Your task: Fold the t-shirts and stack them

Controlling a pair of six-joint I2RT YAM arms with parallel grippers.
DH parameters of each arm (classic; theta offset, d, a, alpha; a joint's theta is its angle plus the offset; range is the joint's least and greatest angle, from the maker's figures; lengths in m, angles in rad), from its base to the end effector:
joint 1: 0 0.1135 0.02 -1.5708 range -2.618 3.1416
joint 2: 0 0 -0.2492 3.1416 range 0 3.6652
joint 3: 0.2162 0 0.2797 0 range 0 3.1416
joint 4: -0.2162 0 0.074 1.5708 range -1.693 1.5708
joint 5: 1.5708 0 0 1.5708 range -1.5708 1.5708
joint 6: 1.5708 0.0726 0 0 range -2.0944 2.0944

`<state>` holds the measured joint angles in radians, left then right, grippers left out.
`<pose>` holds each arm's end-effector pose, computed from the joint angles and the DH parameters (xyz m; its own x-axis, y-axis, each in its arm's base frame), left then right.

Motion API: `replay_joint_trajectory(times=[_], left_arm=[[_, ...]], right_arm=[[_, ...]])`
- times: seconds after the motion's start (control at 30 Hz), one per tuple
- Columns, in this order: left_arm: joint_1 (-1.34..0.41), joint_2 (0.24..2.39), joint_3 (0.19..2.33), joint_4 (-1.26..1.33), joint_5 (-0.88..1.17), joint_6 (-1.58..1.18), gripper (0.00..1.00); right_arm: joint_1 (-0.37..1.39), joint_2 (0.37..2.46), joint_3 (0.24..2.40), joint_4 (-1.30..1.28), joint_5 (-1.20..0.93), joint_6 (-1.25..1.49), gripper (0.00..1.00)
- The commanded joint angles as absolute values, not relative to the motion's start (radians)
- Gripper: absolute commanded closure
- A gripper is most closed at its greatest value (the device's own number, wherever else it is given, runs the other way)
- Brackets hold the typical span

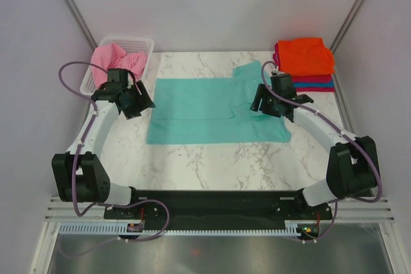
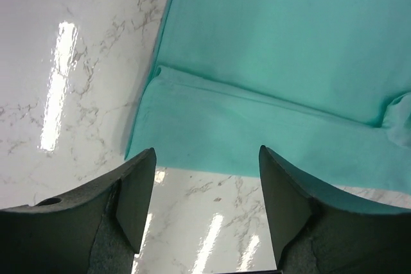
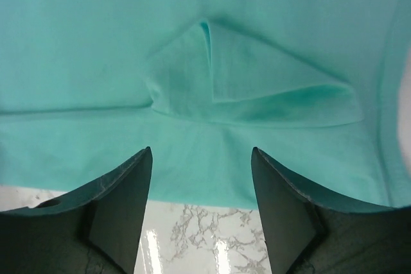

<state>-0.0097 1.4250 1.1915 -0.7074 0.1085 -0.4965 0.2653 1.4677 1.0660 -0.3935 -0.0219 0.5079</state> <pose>0.3495 -0.0113 0.2371 -0.7455 -0.4663 -0.4763 -0.3203 0.8772 -0.3575 0.3585 0.0990 0.2051 -0.7367 0.3037 -0.6042 0.0931 0.9305 0.3542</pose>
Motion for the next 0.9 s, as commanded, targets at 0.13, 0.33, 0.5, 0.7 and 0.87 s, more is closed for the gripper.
replay_joint_trajectory(times=[0.13, 0.33, 0.5, 0.7, 0.87], left_arm=[[-0.029, 1.325, 1.026, -0.663, 0.100, -0.383, 0.29], [-0.029, 1.307, 1.029, -0.661, 0.100, -0.377, 0.31], [-0.032, 1.301, 1.025, -0.661, 0.101, -0.376, 0.32], [-0.034, 1.304, 1.028, -0.660, 0.107, -0.376, 0.32], [-0.034, 1.304, 1.025, -0.660, 0.089, -0.377, 0.33]], right_arm=[[0.360, 1.634, 1.064, -0.322, -0.037, 0.551, 0.34], [0.357, 1.764, 1.184, -0.341, -0.006, 0.523, 0.36], [0.351, 1.871, 1.285, -0.379, 0.093, 0.483, 0.36], [0.241, 2.015, 1.578, -0.491, 0.210, 0.434, 0.36], [0.195, 2.016, 1.868, -0.624, 0.357, 0.365, 0.33]])
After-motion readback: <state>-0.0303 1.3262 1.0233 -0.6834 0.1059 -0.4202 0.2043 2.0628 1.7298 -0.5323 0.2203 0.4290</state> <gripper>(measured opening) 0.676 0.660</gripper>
